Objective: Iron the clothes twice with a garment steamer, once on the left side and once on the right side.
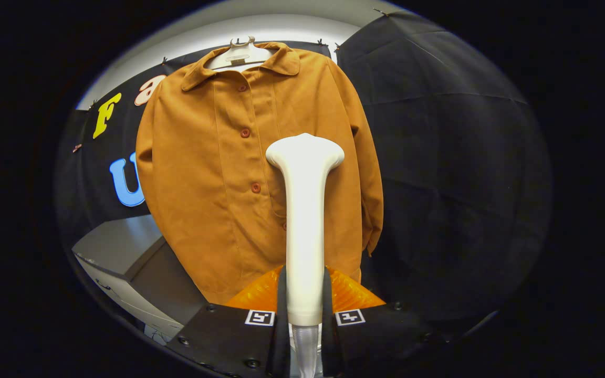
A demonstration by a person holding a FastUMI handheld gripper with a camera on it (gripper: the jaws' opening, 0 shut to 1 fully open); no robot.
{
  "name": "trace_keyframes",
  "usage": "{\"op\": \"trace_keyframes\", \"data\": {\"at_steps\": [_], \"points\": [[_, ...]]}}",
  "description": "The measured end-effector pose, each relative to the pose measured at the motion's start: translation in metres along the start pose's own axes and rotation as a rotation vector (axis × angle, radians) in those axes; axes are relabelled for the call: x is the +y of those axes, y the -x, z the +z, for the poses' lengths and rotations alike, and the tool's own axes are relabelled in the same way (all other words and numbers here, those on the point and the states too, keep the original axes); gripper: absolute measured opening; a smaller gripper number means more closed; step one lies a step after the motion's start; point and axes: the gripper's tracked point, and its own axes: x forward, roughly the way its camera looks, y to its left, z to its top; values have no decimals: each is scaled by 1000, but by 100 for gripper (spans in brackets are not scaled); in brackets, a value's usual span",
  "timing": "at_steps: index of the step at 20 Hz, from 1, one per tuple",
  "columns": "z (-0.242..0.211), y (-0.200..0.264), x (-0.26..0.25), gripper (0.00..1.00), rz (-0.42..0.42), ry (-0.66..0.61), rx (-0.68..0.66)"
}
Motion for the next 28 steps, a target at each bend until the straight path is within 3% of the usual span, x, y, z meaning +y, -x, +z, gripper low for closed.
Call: {"op": "trace_keyframes", "data": {"at_steps": [15, 21, 28], "points": [[-125, 48, -13, 27, -67, 15, 255], [-113, 87, 20, 27, -36, 58, 206], [-43, 113, 61, 27, -12, 49, 78]]}}
